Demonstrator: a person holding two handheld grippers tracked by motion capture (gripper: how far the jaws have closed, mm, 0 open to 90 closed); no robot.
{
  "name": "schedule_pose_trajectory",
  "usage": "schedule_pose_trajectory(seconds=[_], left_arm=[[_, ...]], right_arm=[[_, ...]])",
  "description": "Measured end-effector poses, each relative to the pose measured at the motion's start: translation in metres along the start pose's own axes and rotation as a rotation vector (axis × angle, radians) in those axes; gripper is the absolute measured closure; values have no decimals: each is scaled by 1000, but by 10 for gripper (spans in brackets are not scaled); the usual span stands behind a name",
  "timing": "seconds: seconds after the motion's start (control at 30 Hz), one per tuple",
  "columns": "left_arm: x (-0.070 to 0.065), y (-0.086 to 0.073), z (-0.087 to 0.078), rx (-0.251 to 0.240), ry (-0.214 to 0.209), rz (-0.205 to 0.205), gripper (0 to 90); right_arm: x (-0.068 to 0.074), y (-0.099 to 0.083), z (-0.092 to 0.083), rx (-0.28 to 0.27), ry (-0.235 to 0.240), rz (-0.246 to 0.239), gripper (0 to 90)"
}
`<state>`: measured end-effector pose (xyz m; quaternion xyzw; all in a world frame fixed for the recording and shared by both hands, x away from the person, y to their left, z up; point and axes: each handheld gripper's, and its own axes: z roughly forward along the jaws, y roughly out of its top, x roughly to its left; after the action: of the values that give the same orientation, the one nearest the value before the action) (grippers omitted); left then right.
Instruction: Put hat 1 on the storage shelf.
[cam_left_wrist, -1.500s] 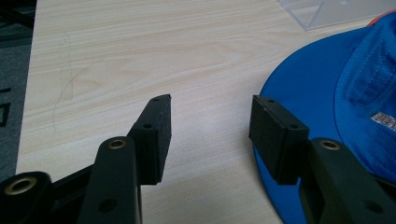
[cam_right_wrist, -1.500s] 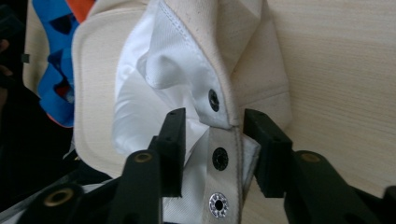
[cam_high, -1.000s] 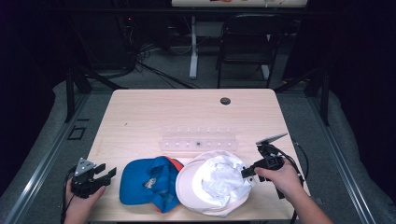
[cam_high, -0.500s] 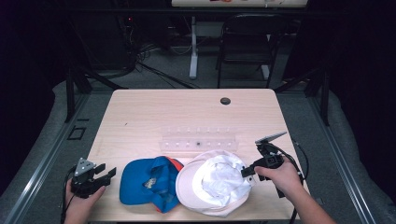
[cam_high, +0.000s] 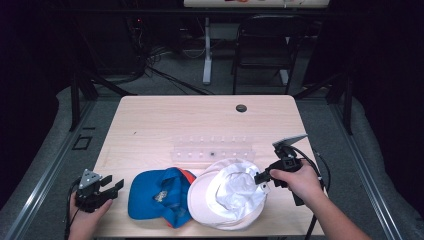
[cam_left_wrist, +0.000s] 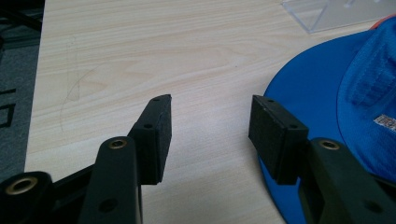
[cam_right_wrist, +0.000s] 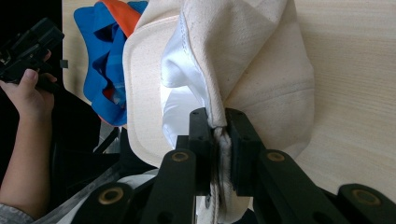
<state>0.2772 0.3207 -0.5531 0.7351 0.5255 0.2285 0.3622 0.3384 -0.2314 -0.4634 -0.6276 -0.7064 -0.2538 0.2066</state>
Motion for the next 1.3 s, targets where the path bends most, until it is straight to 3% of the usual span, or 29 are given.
schedule_pose_trajectory(seconds=[0.13,0.33,0.37,0.47,0.73,0.93,0.97,1.1,1.3], left_arm=[[0,0,0,0,0,-1,496],[0,0,0,-4,1,-1,496],[0,0,0,-11,2,-3,496],[0,0,0,-9,1,-4,496],[1,0,-2,8,-6,-3,496],[-2,0,-1,-7,-8,4,497],[-2,0,-1,-6,-8,4,497],[-1,-1,0,-6,-16,5,497],[-4,-1,0,-21,-20,8,501]], right_arm=[[5,2,-4,9,-11,-1,819],[22,7,-9,23,-64,4,819],[29,9,-11,34,-102,-2,819],[41,11,-14,38,-150,-16,819],[81,19,-24,62,-205,-49,819],[118,28,-30,86,-209,-72,819],[124,28,-29,69,-206,-70,819],[143,34,-31,104,-201,-85,819],[163,43,-38,124,-119,-74,820]])
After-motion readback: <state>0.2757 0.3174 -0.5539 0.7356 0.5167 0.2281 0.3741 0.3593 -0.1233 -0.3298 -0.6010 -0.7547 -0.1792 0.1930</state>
